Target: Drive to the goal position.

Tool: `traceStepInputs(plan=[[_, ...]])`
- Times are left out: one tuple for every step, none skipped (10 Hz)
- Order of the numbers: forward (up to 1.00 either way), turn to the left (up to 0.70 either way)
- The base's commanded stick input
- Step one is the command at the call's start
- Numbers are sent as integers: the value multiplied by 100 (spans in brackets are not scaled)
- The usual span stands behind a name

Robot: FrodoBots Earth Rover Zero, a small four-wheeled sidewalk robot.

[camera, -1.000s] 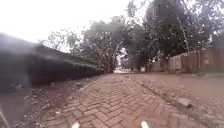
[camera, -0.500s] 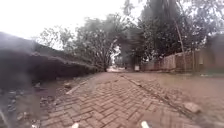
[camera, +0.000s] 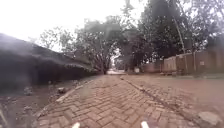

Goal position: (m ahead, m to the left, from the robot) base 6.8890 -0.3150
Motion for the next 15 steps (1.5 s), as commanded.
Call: traceStepInputs(plan=[[50,0],[50,0],[50,0],[50,0],[50,0],[50,0],[50,0],[50,0],[50,0],[50,0],[50,-26],[50,-50],[50,-50],[50,-50],[50,-50]])
